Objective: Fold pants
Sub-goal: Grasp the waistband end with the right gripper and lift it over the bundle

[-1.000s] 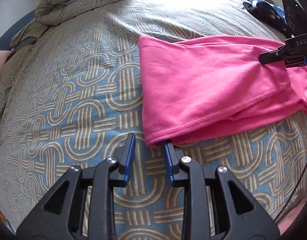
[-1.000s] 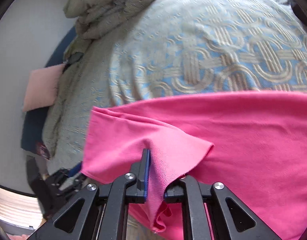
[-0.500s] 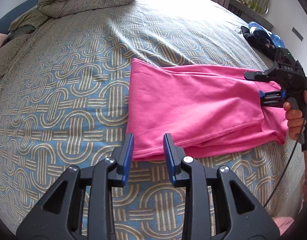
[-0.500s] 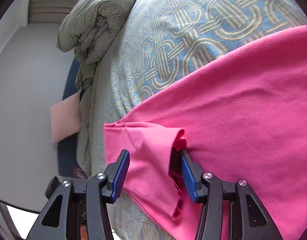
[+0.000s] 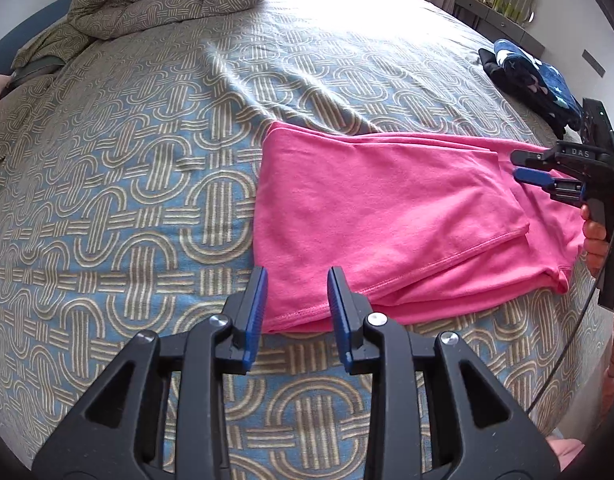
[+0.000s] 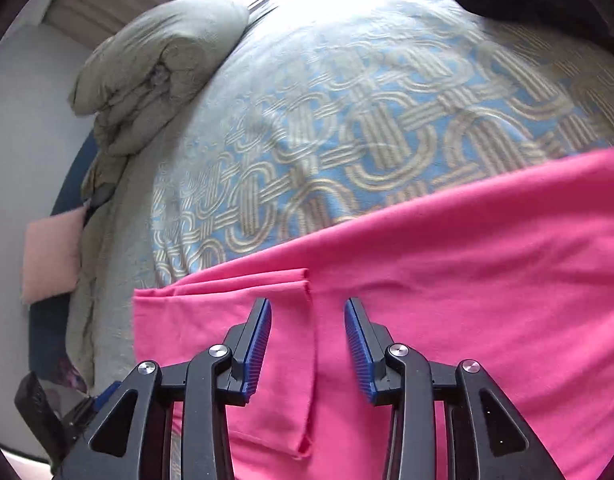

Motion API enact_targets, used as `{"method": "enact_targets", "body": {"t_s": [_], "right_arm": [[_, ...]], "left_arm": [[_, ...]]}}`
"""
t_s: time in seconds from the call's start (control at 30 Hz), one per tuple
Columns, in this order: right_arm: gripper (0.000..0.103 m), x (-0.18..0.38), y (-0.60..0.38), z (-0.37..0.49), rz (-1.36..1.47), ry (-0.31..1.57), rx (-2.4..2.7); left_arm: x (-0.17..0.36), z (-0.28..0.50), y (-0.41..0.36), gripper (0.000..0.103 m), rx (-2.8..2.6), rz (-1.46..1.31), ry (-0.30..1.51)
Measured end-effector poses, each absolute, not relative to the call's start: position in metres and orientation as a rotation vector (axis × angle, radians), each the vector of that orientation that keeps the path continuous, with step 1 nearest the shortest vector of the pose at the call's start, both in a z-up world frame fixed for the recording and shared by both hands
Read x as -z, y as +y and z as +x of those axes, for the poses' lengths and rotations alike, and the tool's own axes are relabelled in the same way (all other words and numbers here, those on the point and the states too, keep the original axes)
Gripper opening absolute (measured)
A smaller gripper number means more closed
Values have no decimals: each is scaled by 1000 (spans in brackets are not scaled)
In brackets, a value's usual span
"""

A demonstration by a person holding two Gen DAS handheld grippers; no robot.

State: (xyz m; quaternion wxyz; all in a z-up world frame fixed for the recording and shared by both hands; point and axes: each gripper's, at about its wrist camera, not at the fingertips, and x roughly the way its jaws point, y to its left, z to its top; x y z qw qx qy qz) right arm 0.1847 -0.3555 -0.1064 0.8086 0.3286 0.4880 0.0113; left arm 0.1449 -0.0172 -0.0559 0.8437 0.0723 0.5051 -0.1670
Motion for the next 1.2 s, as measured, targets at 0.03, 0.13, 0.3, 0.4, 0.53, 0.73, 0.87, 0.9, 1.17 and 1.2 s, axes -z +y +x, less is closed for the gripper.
{"method": "enact_targets", "body": {"t_s": [0.03,0.13,0.3,0.4,0.53,0.73,0.87,0.9,1.17,1.2], "right_arm": [[39,106,-367,172,742,1026,-16],[43,94,-396,129,741,981,69],[51,75,-442,47,736,887,300],[51,73,-476,4,816,801,433],[51,86,-519,-24,975,755,542],[54,105,-539,-29,1226,671,537],[55,84,-534,-49,1202,649,578],[61,80,-533,-52,1164,655,587],[70,114,-548,-15,1211,573,361],[50,111,-548,-9,1192,579,382]], "left_arm": [[55,145,-20,33,363,164,1063],[53,147,-28,43,376,184,1049],[51,151,-45,45,430,167,1046],[52,152,-56,45,456,161,1055],[51,157,-67,45,489,125,1066],[49,162,-91,45,548,98,1080],[50,163,-97,46,577,85,1083],[53,164,-99,46,579,83,1091],[55,158,-101,46,602,95,1098],[54,158,-98,46,596,90,1095]]}}
